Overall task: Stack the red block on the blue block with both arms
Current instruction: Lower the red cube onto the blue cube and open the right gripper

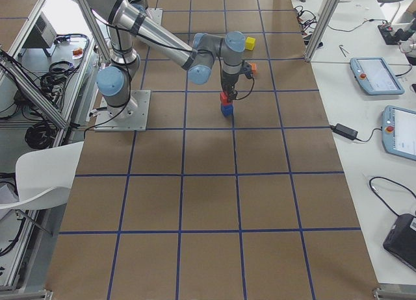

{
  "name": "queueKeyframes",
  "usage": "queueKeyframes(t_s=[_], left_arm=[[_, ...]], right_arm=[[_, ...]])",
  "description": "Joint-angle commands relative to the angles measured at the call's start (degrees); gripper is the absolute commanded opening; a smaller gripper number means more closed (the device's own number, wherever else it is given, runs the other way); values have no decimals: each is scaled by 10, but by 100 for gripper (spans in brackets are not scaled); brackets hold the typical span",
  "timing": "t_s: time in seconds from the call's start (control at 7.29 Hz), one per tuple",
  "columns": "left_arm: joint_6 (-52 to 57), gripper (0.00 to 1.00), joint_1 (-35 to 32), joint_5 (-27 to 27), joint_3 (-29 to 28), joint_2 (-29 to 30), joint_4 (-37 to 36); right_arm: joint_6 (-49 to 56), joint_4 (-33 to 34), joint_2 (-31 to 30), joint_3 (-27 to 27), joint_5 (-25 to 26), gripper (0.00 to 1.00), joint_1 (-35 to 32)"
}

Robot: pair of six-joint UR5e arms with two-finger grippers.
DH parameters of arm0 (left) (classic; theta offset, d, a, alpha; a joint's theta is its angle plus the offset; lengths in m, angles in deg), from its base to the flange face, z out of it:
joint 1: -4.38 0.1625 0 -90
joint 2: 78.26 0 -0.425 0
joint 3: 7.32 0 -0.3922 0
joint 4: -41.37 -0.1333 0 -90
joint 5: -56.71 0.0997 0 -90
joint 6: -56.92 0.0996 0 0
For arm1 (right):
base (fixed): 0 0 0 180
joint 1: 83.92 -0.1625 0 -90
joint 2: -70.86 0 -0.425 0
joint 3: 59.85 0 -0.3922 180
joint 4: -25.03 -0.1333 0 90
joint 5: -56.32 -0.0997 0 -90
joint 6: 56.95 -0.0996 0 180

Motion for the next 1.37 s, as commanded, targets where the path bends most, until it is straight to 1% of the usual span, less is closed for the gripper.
queueKeyframes(t_s=[0.0, 0.27, 0.41, 0.55, 0.69, 0.82, 0.96, 1.1, 1.24], left_arm=[[0, 100, 0, 0, 1, -1, -1], [0, 100, 0, 0, 1, -2, -1], [0, 100, 0, 0, 1, -2, -1], [0, 100, 0, -1, 1, -1, -1], [0, 100, 0, -1, 1, -2, -1], [0, 100, -1, -1, 2, -1, -1], [0, 100, 0, -1, 2, -1, -1], [0, 100, 0, -1, 2, -1, -2], [-3, 100, -1, -1, 2, 0, -2]], right_arm=[[0, 2, 3, -1, 12, 26, 2], [-4, 2, 11, -1, 12, 28, 3], [-5, 5, 11, 2, 12, 44, 2], [-5, 5, 11, 2, 11, 67, 3], [-10, 6, 13, 2, 10, 88, 3], [-11, 11, 18, 0, 11, 98, 3], [-11, 17, 18, -3, 12, 100, 3], [-12, 10, 11, -25, 15, 100, 2], [-32, -34, 4, -71, 23, 100, -2]])
